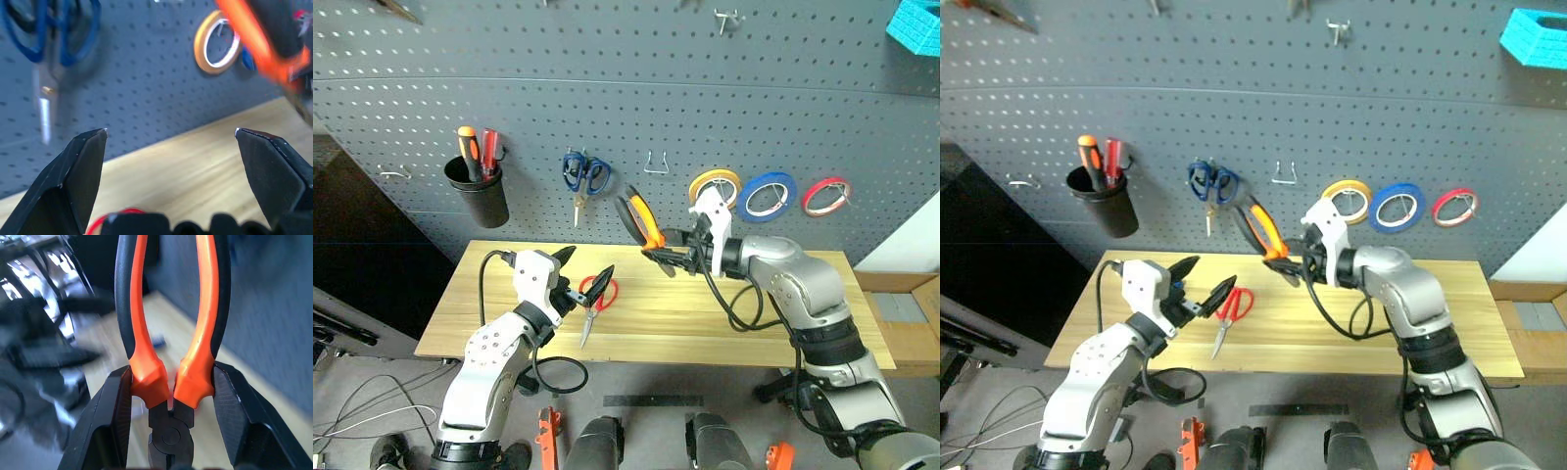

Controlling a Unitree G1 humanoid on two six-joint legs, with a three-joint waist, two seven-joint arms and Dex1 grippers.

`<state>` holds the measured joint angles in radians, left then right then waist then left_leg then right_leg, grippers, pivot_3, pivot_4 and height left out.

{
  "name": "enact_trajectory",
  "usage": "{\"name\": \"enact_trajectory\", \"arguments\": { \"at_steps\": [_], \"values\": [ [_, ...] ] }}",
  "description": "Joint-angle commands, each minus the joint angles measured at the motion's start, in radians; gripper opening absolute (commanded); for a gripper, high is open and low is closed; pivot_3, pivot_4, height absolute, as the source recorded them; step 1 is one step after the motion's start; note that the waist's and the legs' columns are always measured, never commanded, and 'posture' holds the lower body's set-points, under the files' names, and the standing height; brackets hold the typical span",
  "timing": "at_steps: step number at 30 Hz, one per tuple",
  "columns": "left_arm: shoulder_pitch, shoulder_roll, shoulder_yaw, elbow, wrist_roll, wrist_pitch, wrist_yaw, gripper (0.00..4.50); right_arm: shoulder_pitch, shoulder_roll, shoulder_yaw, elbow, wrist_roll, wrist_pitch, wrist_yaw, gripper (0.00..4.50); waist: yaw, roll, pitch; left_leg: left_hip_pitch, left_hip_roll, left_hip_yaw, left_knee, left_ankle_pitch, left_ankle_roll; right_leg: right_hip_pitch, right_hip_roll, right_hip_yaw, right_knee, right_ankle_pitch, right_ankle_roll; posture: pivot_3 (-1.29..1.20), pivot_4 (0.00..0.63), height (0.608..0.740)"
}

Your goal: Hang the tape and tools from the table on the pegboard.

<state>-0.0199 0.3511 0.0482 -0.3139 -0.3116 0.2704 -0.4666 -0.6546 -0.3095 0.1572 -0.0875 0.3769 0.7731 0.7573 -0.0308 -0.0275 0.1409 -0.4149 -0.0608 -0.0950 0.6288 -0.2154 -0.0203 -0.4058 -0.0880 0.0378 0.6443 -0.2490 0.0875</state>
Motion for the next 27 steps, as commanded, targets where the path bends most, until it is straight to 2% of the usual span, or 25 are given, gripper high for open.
{"name": "enact_trajectory", "arguments": {
  "at_steps": [1,7,12,20,27],
  "values": [
    [-0.031,-0.005,0.011,0.003,0.010,-0.038,0.005,4.50,-0.055,0.021,-0.046,-0.012,0.023,-0.046,-0.014,1.83,0.005,-0.002,-0.005,0.001,0.000,0.000,0.000,0.000,0.000,0.001,0.000,-0.001,0.000,0.000,0.000,-0.04,0.036,0.740],
    [-0.053,-0.037,-0.017,0.038,0.028,-0.066,0.010,4.50,-0.121,0.084,-0.108,0.024,0.026,-0.085,-0.095,1.83,-0.006,-0.002,-0.005,0.002,0.001,0.000,0.002,0.002,-0.002,0.001,0.001,0.001,0.001,0.003,-0.001,-0.09,0.064,0.740],
    [-0.077,-0.066,-0.020,0.067,0.070,-0.106,0.049,4.50,-0.178,0.134,-0.108,0.134,-0.031,-0.203,-0.156,1.83,-0.025,-0.001,-0.005,0.004,0.001,0.000,0.001,0.002,-0.002,0.001,0.003,0.001,0.003,0.005,-0.003,-0.10,0.092,0.740],
    [-0.081,-0.114,0.029,0.062,0.141,-0.198,0.179,4.50,-0.352,0.209,-0.131,0.416,-0.110,-0.440,-0.236,1.83,-0.048,0.006,0.000,0.004,0.002,-0.001,0.000,0.002,-0.001,0.000,0.003,0.003,0.004,0.005,-0.004,-0.10,0.152,0.740],
    [-0.056,-0.121,0.020,0.014,0.161,-0.195,0.202,4.50,-0.497,0.281,-0.152,0.632,-0.123,-0.634,-0.243,1.83,-0.054,0.010,0.019,0.004,0.002,-0.001,0.000,0.002,-0.001,0.000,0.003,0.003,0.005,0.005,-0.004,-0.07,0.185,0.740]
  ]
}}
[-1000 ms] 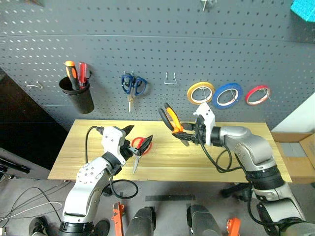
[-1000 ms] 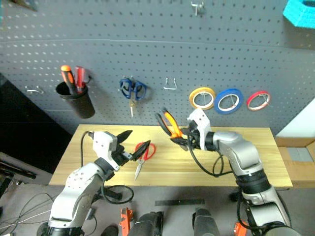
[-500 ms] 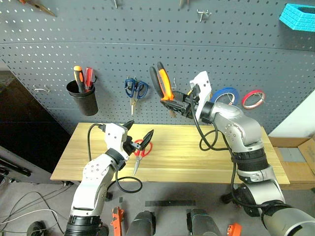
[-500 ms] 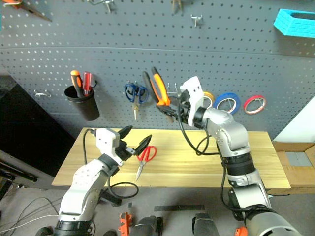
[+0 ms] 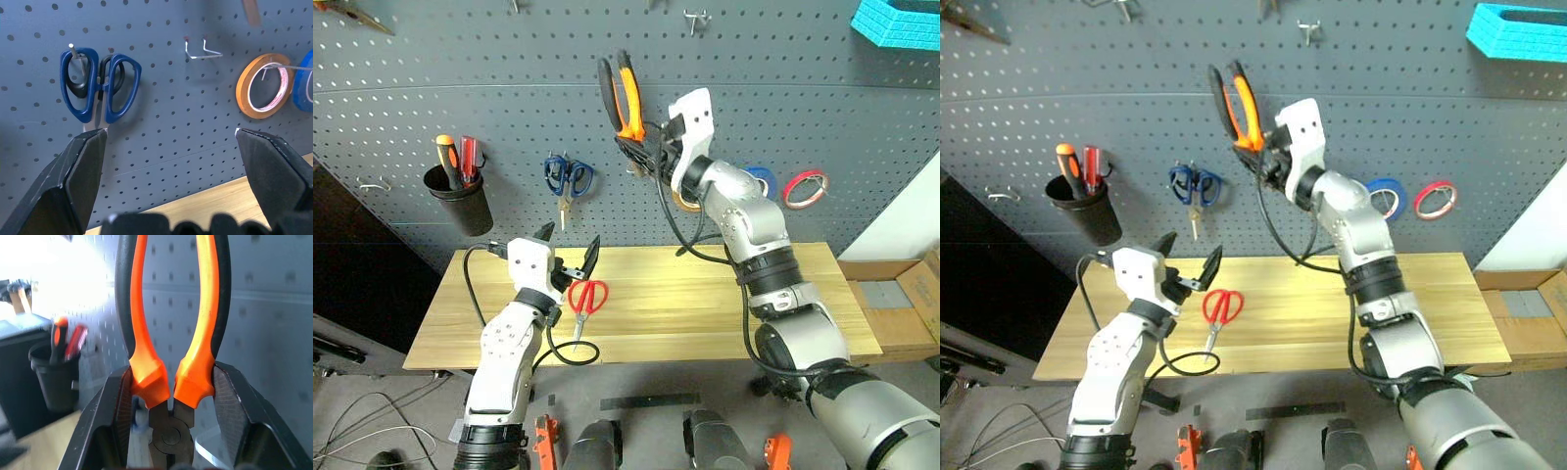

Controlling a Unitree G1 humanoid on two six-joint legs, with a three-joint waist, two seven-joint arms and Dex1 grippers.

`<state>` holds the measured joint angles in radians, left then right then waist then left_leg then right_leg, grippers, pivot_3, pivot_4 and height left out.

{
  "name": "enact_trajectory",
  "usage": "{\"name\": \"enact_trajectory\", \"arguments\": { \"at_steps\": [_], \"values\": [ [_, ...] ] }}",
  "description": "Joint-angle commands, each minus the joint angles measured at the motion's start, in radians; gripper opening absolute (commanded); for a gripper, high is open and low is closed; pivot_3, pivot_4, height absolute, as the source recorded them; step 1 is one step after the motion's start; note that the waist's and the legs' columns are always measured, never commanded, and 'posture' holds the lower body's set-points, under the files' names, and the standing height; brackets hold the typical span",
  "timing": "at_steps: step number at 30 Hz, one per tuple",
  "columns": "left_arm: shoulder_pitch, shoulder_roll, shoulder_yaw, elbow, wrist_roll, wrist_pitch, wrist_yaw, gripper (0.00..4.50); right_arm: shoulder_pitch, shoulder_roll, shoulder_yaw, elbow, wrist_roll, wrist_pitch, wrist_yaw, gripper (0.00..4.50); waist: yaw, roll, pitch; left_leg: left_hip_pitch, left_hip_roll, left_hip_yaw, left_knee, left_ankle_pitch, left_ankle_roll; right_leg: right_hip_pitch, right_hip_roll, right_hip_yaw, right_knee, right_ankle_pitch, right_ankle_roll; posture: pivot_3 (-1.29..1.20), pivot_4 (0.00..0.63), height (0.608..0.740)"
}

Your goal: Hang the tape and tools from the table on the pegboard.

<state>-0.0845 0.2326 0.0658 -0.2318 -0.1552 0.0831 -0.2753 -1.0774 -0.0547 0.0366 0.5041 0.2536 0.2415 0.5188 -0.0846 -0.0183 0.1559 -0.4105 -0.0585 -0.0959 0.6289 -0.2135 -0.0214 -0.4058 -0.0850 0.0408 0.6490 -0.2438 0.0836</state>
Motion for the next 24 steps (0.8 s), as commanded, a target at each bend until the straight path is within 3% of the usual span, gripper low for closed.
{"name": "enact_trajectory", "arguments": {
  "at_steps": [1,11,14,24],
  "values": [
    [0.009,-0.003,0.001,-0.081,0.007,0.000,0.016,4.50,-0.095,0.037,-0.040,0.066,0.006,-0.124,-0.003,1.83,0.000,0.001,0.007,0.000,0.000,0.000,0.000,0.000,0.000,0.000,0.000,0.000,0.000,0.000,0.000,-0.07,0.195,0.740],
    [0.063,0.011,0.000,-0.246,-0.004,0.122,0.037,4.50,-0.224,0.055,-0.093,0.221,0.017,-0.258,0.001,1.83,0.002,-0.001,0.077,-0.001,0.000,-0.001,0.000,0.000,0.000,-0.001,0.000,0.000,0.001,0.000,0.000,-0.05,0.285,0.740],
    [0.102,0.011,-0.001,-0.288,-0.010,0.154,0.034,4.50,-0.240,0.058,-0.104,0.251,0.014,-0.289,0.000,1.83,0.002,-0.001,0.092,-0.008,0.001,0.000,0.000,0.000,0.001,-0.009,0.000,0.000,0.002,0.000,-0.001,-0.05,0.308,0.740],
    [0.153,-0.001,-0.023,-0.373,-0.018,0.222,0.036,4.50,-0.252,0.041,-0.132,0.333,-0.004,-0.357,-0.057,1.82,0.003,-0.006,0.123,-0.013,0.000,0.002,0.002,0.000,0.001,-0.016,-0.002,0.001,0.010,-0.001,-0.003,-0.05,0.323,0.740]
  ]
}}
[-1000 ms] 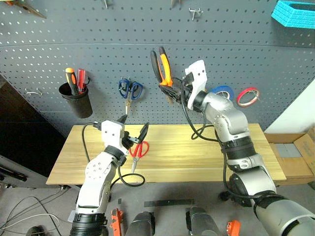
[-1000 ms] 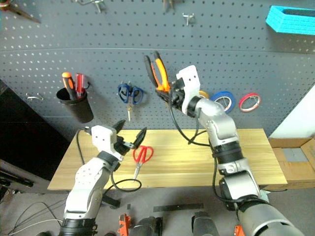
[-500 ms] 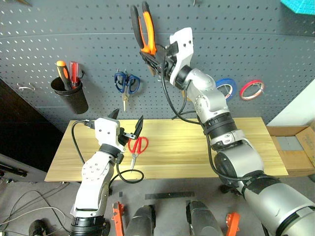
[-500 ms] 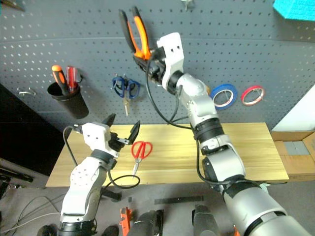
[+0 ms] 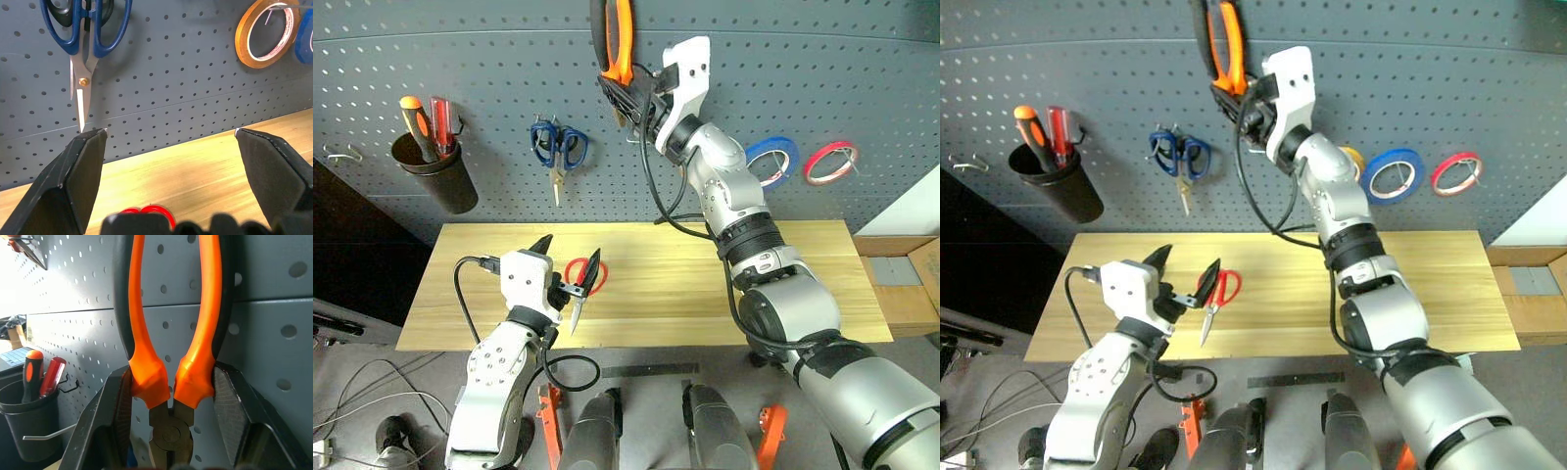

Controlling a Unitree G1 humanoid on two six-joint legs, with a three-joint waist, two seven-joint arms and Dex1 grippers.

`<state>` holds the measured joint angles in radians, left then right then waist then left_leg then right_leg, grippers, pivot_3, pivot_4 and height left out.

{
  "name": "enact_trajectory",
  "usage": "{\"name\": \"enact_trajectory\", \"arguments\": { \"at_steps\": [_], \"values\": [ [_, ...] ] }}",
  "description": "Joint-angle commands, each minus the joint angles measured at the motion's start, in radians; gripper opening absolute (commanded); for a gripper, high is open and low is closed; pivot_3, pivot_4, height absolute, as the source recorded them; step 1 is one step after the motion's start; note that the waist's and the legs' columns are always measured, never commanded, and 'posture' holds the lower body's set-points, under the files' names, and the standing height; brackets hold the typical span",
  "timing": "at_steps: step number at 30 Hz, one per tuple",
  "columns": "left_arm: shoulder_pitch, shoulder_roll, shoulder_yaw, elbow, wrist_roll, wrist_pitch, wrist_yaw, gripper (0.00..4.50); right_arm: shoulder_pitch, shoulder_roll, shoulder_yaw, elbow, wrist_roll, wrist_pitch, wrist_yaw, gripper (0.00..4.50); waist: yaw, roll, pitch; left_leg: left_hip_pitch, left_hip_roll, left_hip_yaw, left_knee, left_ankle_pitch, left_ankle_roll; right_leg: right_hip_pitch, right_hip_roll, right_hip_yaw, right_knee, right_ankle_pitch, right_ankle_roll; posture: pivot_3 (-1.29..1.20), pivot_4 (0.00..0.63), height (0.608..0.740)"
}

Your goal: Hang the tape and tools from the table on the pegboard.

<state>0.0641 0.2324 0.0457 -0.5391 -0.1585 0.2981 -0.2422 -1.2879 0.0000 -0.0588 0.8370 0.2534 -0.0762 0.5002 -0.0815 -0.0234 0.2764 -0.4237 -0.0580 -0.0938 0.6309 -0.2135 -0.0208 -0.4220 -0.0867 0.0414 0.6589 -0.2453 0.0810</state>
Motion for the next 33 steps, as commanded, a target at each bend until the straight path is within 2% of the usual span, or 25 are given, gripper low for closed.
{"name": "enact_trajectory", "arguments": {
  "at_steps": [1,8,18,26,33],
  "values": [
    [0.006,0.000,-0.003,-0.071,-0.015,0.012,0.001,4.50,-0.037,-0.015,-0.034,0.008,-0.009,-0.044,-0.047,1.82,0.000,-0.001,0.004,0.000,0.000,0.000,0.001,0.000,0.000,0.000,0.000,0.000,0.001,0.000,0.000,-0.05,0.321,0.740],
    [0.008,0.004,-0.002,-0.081,-0.017,0.029,-0.011,4.50,-0.010,-0.036,-0.044,0.029,-0.026,-0.055,-0.090,1.82,0.001,-0.003,0.008,0.000,0.000,0.000,0.002,0.001,0.000,0.000,0.000,0.000,0.003,0.000,0.000,-0.05,0.316,0.740],
    [0.005,0.006,-0.003,-0.079,-0.016,0.032,-0.020,4.50,0.058,-0.057,-0.057,-0.049,-0.016,-0.025,-0.139,1.82,0.008,-0.003,0.009,0.000,0.000,-0.001,0.009,0.001,0.001,0.002,0.000,-0.001,0.004,0.000,0.000,-0.06,0.312,0.740],
    [0.005,0.006,-0.004,-0.089,-0.017,0.041,-0.020,4.50,0.099,-0.053,-0.031,-0.095,-0.046,-0.006,-0.169,1.82,0.009,-0.003,0.009,0.000,0.000,-0.001,0.010,0.002,0.001,0.002,0.000,-0.001,0.004,0.000,0.000,-0.05,0.311,0.740],
    [-0.003,0.007,-0.001,-0.074,-0.015,0.035,-0.021,4.50,0.146,-0.039,0.030,-0.173,-0.094,0.031,-0.137,1.82,0.008,-0.003,0.009,0.000,0.000,-0.001,0.010,0.001,0.001,0.002,0.000,-0.001,0.004,0.000,0.001,-0.05,0.306,0.740]
  ]
}}
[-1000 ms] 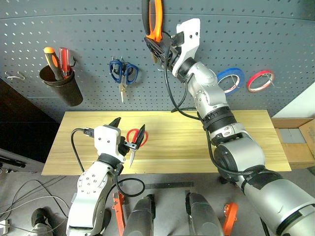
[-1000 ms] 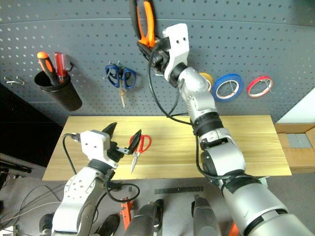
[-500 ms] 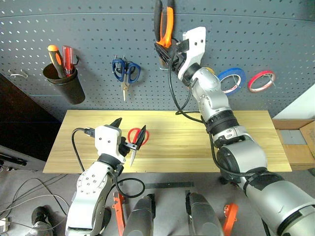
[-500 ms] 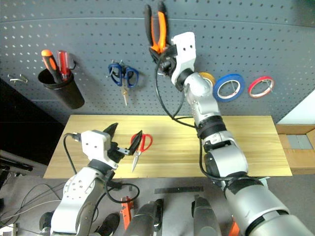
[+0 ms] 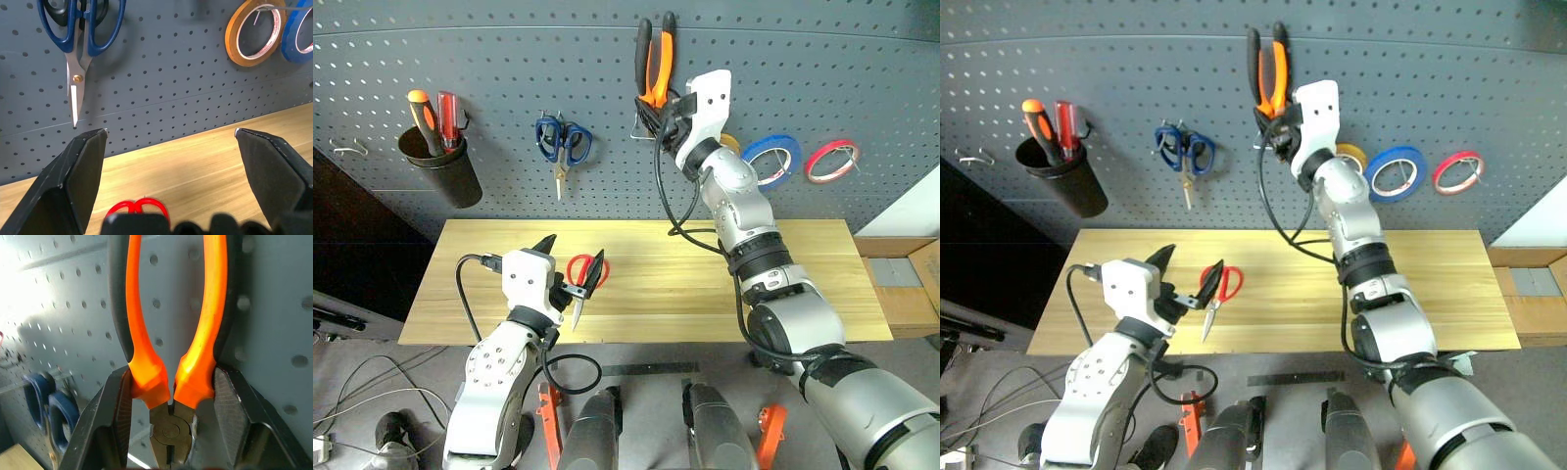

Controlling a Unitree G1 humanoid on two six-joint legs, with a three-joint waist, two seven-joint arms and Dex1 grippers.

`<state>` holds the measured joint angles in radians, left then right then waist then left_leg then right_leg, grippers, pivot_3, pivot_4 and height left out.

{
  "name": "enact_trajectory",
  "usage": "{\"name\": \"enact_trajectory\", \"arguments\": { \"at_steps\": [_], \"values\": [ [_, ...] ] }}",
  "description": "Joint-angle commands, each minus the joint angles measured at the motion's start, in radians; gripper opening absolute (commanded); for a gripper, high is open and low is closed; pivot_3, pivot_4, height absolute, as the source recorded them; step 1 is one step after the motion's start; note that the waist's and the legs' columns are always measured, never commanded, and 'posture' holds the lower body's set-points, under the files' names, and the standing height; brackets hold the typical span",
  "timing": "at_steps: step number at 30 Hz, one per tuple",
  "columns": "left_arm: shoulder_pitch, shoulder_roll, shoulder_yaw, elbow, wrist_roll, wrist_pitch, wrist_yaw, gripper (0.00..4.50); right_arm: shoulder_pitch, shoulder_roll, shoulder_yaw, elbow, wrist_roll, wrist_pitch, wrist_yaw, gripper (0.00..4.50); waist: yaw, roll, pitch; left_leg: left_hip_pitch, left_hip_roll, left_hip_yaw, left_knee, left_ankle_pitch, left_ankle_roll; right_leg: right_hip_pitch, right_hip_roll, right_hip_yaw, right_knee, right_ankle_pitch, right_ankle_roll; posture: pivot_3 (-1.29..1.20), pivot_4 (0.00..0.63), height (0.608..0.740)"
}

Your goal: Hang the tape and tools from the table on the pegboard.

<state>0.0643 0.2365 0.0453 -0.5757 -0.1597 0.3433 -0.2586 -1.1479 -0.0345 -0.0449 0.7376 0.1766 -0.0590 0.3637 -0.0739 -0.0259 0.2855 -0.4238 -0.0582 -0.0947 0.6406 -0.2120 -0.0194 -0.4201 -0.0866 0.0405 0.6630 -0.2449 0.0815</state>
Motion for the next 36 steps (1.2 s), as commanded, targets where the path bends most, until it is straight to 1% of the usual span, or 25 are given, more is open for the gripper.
{"name": "enact_trajectory", "arguments": {
  "at_steps": [1,3,4,5,10,14,18,21,23,25,27,32,34,35,36],
  "values": [
    [-0.003,0.003,0.000,-0.038,-0.013,-0.010,-0.005,4.50,0.014,-0.003,0.026,-0.084,-0.024,0.020,0.006,1.82,0.000,0.000,0.000,0.000,0.000,0.000,-0.001,0.000,0.000,0.000,0.000,0.000,0.000,0.000,0.000,-0.05,0.308,0.740],
    [-0.002,0.005,0.002,-0.038,-0.014,-0.010,-0.005,4.50,0.022,-0.002,0.034,-0.098,-0.028,0.033,0.011,1.82,-0.001,0.000,0.000,0.000,0.000,0.000,-0.002,0.000,0.000,-0.001,0.000,0.000,0.000,0.000,0.000,-0.05,0.310,0.740],
    [-0.002,0.005,0.003,-0.038,-0.014,-0.010,-0.005,4.50,0.024,-0.002,0.034,-0.102,-0.029,0.037,0.011,2.54,-0.002,0.000,0.001,0.000,0.000,0.000,-0.004,0.000,0.000,-0.001,0.000,0.000,-0.001,0.000,0.000,-0.05,0.310,0.740],
    [-0.002,0.005,0.004,-0.038,-0.014,-0.010,-0.005,4.50,0.025,-0.002,0.033,-0.104,-0.030,0.040,0.010,2.74,-0.003,0.000,0.002,-0.001,0.000,0.000,-0.005,0.000,0.000,-0.002,0.000,0.000,-0.001,0.000,0.000,-0.05,0.308,0.740],
    [-0.013,0.007,0.008,-0.024,-0.014,-0.015,-0.006,4.50,0.022,-0.004,0.030,-0.113,-0.033,0.049,0.006,4.45,-0.008,0.000,0.002,-0.001,0.000,0.000,-0.007,0.000,0.000,-0.003,0.000,0.000,-0.001,0.000,0.000,-0.05,0.301,0.740],
    [-0.034,0.002,0.008,-0.002,-0.009,-0.025,-0.002,4.50,0.033,-0.014,0.026,-0.138,-0.032,0.060,0.005,4.48,-0.008,0.000,0.002,-0.001,0.000,-0.001,-0.006,0.002,-0.001,-0.002,0.000,-0.001,-0.001,0.000,0.000,-0.06,0.295,0.740],
    [-0.037,0.006,0.026,0.017,-0.013,-0.037,-0.005,4.50,0.086,-0.030,0.032,-0.253,-0.032,0.114,-0.004,4.48,-0.008,0.000,0.002,-0.001,0.000,-0.001,-0.006,0.002,-0.001,-0.002,0.000,-0.001,-0.001,0.000,0.000,-0.06,0.284,0.740],
    [-0.026,0.017,0.051,0.030,-0.018,-0.042,-0.012,4.50,0.171,-0.045,0.050,-0.436,-0.022,0.208,-0.002,4.48,-0.006,0.000,0.002,-0.001,0.000,-0.002,-0.008,0.002,-0.001,-0.002,0.000,-0.001,-0.002,0.000,0.000,-0.06,0.278,0.740],
    [-0.016,0.026,0.086,0.048,-0.028,-0.042,-0.017,4.50,0.270,-0.071,0.072,-0.620,-0.005,0.310,0.019,4.48,-0.006,0.000,0.002,-0.001,0.000,-0.002,-0.011,0.002,-0.001,-0.004,0.000,-0.001,-0.003,0.000,0.000,-0.06,0.268,0.740],
    [-0.010,0.038,0.110,0.070,-0.036,-0.047,-0.029,4.50,0.345,-0.091,0.079,-0.760,0.010,0.394,0.020,4.48,-0.006,0.000,0.002,-0.002,0.000,-0.002,-0.012,0.002,-0.001,-0.004,0.000,-0.002,-0.004,0.000,-0.001,-0.07,0.261,0.740],
    [-0.009,0.052,0.124,0.098,-0.043,-0.052,-0.042,4.50,0.396,-0.107,0.077,-0.871,0.027,0.466,0.012,4.48,-0.009,0.000,0.002,-0.002,0.000,-0.002,-0.012,0.002,-0.001,-0.005,0.000,-0.002,-0.004,0.000,-0.001,-0.07,0.253,0.740],
    [-0.012,0.073,0.147,0.178,-0.060,-0.047,-0.064,4.50,0.506,-0.149,0.065,-1.090,0.087,0.629,0.006,4.48,-0.008,-0.002,-0.002,-0.002,0.000,-0.003,-0.011,0.003,-0.002,-0.004,0.000,-0.002,-0.003,0.000,-0.001,-0.08,0.224,0.740],
    [-0.015,0.075,0.149,0.201,-0.069,-0.029,-0.070,4.50,0.537,-0.158,0.054,-1.143,0.124,0.686,0.006,4.48,-0.007,-0.003,-0.003,-0.002,0.000,-0.003,-0.011,0.003,-0.003,-0.004,0.000,-0.003,-0.003,0.000,-0.001,-0.09,0.221,0.740],
    [-0.019,0.083,0.144,0.224,-0.060,-0.013,-0.067,4.50,0.567,-0.171,0.046,-1.178,0.160,0.734,0.016,4.48,-0.007,-0.004,-0.003,-0.002,0.000,-0.003,-0.011,0.003,-0.003,-0.004,0.000,-0.003,-0.003,0.000,0.000,-0.09,0.218,0.740],
    [-0.028,0.094,0.130,0.255,-0.051,0.045,-0.060,4.50,0.607,-0.190,0.039,-1.218,0.214,0.801,0.042,4.48,-0.007,-0.004,-0.004,-0.002,0.000,-0.003,-0.010,0.003,-0.003,-0.003,0.000,-0.003,-0.003,0.000,0.000,-0.09,0.215,0.740]
  ]
}}
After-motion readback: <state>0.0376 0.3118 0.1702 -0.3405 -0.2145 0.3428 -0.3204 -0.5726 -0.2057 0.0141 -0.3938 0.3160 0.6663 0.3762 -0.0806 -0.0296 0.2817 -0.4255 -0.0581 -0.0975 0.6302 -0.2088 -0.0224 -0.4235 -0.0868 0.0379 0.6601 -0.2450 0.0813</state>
